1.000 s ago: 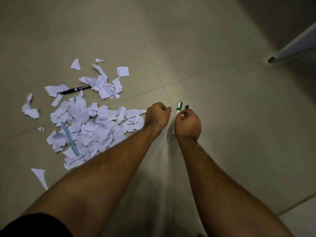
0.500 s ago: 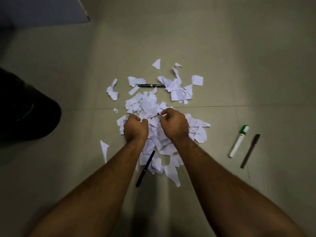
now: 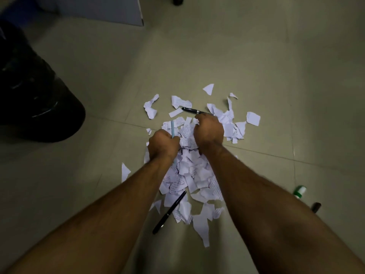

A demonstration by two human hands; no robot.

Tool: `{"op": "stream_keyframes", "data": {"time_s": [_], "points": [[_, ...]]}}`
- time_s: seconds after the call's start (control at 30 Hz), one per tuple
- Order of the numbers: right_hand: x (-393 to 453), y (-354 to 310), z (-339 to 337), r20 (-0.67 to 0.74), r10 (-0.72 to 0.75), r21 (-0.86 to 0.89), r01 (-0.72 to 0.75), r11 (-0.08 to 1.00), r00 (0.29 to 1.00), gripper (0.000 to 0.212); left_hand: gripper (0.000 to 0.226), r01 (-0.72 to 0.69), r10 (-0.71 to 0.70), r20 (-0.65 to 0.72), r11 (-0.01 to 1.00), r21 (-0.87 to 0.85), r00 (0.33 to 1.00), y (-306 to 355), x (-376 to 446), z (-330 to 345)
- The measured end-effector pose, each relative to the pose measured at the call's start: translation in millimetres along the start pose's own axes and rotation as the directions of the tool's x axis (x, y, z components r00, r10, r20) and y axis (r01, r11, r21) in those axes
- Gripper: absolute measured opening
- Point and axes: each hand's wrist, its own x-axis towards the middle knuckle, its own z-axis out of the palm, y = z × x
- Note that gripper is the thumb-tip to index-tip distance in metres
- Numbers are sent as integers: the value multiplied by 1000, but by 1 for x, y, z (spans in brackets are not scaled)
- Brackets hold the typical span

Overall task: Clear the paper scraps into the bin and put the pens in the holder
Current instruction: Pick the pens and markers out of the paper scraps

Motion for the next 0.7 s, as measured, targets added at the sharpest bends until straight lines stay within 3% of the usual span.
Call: {"op": "stream_keyframes", "data": {"time_s": [0.1, 0.23, 0.57, 0.7], "points": [[17, -8, 12, 2, -69, -145, 68, 987, 998, 39, 24, 18, -20, -24, 998, -57, 1000, 13, 10, -1], [28, -17, 21, 66, -57, -238, 71, 969, 996, 39, 29, 39, -37, 13, 993, -112, 999, 21, 15, 3], [26, -21, 10, 50, -66, -154, 73, 985, 997, 28, 15, 70, -72, 1, 972, -226, 997, 36, 19, -10], [17, -14, -2, 129, -3, -94, 15, 995, 992, 23, 10, 85, -86, 5, 967, -239, 996, 42, 14, -11]]}}
